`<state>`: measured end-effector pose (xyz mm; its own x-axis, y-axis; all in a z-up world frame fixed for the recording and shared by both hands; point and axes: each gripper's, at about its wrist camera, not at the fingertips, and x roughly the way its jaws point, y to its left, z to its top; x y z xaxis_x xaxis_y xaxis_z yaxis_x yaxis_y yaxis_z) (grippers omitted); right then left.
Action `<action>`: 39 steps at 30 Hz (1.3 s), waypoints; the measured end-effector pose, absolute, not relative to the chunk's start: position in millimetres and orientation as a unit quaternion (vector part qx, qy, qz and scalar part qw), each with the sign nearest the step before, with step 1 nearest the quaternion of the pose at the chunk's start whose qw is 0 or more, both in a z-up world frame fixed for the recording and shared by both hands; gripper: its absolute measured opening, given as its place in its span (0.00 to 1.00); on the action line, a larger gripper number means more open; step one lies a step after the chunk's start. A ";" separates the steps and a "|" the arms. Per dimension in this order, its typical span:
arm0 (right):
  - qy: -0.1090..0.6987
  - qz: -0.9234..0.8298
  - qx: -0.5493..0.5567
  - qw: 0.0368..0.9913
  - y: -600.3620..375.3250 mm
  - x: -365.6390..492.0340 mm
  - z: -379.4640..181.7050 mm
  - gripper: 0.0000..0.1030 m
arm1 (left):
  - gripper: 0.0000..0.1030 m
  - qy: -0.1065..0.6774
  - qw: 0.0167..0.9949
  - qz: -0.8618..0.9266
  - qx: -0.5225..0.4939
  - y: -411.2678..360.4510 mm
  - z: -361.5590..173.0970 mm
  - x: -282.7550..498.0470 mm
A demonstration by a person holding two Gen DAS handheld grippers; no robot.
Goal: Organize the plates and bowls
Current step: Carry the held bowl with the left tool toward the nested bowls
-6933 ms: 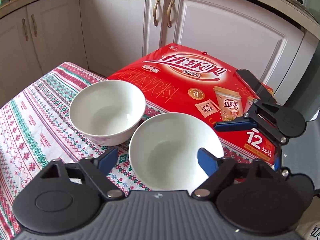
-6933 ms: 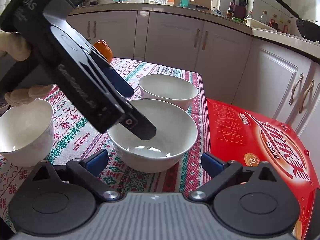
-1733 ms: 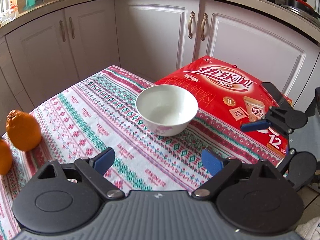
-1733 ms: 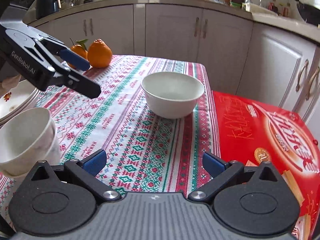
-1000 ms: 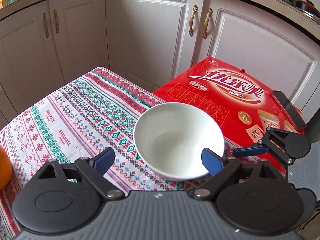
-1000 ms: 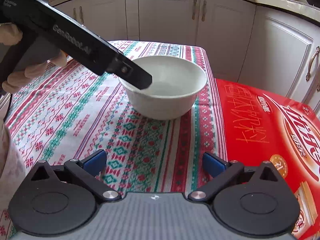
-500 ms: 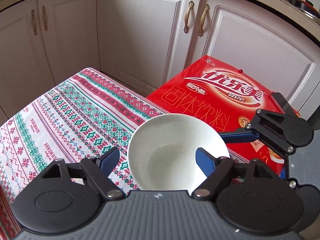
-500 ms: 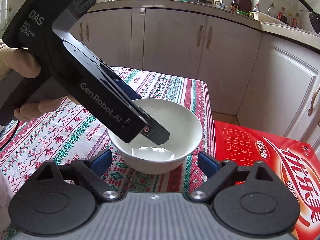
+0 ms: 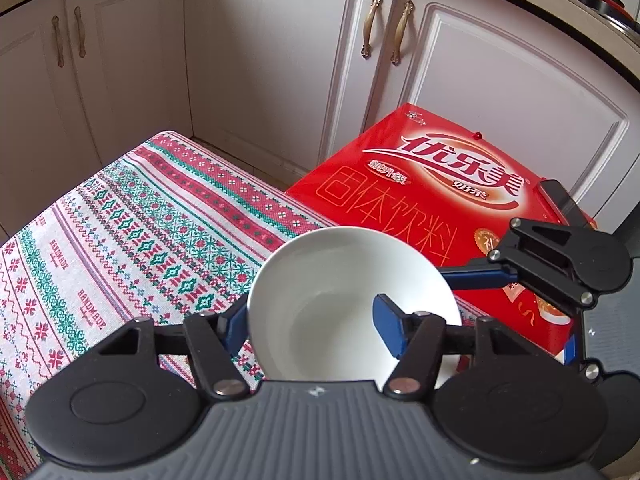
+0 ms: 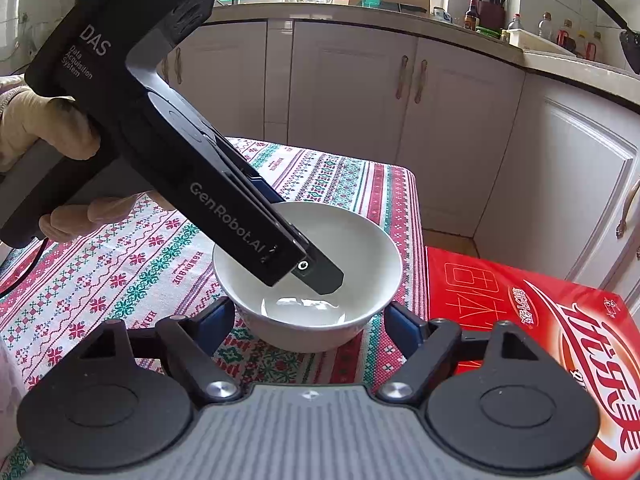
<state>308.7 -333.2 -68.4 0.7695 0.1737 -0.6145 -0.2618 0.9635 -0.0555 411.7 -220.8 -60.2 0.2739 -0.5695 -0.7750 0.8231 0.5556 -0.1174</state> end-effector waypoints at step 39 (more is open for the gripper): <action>0.292 0.179 -0.096 0.934 -266.7 200.1 6.1 0.82 | 0.60 0.365 0.833 -0.385 0.156 -135.7 13.8 285.8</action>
<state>200.1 -266.7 6.1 0.7650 0.2785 -0.5807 -0.3911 0.9172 -0.0753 285.8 -135.7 13.8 0.4376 -0.5275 -0.7282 0.7557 0.6546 -0.0200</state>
